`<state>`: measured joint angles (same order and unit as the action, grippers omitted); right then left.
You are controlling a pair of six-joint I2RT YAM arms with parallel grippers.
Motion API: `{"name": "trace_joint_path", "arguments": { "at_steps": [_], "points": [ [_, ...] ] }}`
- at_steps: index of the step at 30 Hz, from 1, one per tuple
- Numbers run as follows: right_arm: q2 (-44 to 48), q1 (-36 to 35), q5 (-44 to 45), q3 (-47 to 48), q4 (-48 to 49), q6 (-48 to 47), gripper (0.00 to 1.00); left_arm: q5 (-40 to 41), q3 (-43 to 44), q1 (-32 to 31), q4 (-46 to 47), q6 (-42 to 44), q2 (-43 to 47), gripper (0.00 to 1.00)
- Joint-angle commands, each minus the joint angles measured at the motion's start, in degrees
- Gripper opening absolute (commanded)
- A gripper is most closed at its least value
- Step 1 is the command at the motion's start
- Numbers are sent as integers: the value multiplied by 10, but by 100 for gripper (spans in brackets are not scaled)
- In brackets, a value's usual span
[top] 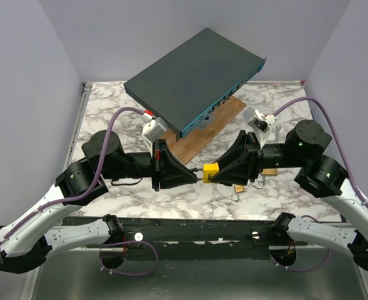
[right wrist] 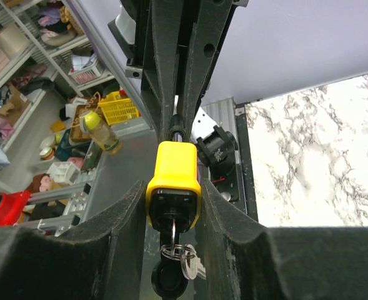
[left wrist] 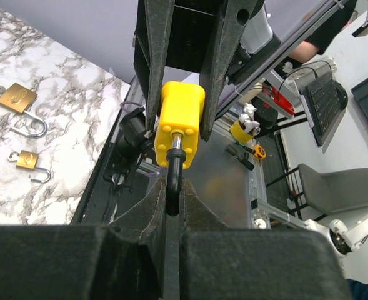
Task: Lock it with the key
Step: Lock the lock.
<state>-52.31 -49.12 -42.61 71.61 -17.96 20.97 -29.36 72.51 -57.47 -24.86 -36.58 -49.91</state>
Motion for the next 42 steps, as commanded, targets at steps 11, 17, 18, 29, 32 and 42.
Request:
{"name": "trace_joint_path", "arguments": {
  "at_steps": [11,17,18,29,32,42],
  "points": [
    [-24,2,14,-29,123,76,1,11,-3,-1,68,-3,-28,0],
    [-29,-8,29,-45,145,93,1,11,0,-1,73,2,-37,0],
    [-30,-12,33,-48,148,93,1,12,-1,-1,75,1,-39,0],
    [-71,-103,138,-36,126,42,1,9,-8,-1,89,-15,-44,0],
    [-74,-103,145,-33,122,40,1,8,-9,-1,85,-8,-37,0],
    [-50,-103,188,-16,77,29,27,27,-39,-1,110,38,34,0]
  ]
}}
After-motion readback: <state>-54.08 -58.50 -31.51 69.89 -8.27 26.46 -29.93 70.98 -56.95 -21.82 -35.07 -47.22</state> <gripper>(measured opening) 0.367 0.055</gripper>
